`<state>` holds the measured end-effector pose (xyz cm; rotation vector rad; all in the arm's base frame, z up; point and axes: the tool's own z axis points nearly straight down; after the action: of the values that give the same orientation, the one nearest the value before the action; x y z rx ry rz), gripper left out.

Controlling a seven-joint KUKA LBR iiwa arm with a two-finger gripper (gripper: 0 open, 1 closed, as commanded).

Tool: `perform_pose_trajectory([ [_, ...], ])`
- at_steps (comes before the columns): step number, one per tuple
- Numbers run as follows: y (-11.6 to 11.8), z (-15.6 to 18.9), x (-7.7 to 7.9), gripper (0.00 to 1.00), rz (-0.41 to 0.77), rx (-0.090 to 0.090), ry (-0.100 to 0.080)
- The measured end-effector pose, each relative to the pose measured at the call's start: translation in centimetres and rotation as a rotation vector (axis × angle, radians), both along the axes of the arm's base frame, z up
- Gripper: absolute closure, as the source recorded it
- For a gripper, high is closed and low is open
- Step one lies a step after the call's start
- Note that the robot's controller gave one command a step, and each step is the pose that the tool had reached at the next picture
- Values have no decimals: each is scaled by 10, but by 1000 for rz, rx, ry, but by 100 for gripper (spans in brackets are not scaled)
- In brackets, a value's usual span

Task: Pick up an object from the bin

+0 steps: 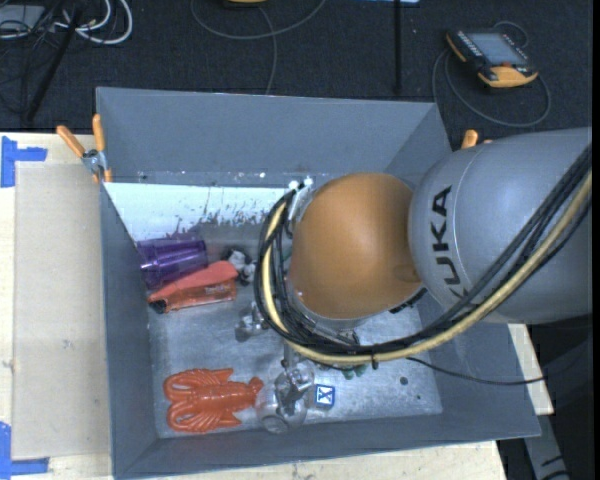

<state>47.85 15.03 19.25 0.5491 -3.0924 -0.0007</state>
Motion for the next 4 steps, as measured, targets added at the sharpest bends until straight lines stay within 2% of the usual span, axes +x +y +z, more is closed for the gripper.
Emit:
perform_pose_trajectory([
  [1, 0, 0, 0, 0, 0, 0, 0],
  [2, -5, -115, 20, 100, 432, 1, -15],
  [3, -9, -120, 15, 0, 430, -4, 2],
  [4, -9, -118, 19, 100, 426, -4, -12],
])
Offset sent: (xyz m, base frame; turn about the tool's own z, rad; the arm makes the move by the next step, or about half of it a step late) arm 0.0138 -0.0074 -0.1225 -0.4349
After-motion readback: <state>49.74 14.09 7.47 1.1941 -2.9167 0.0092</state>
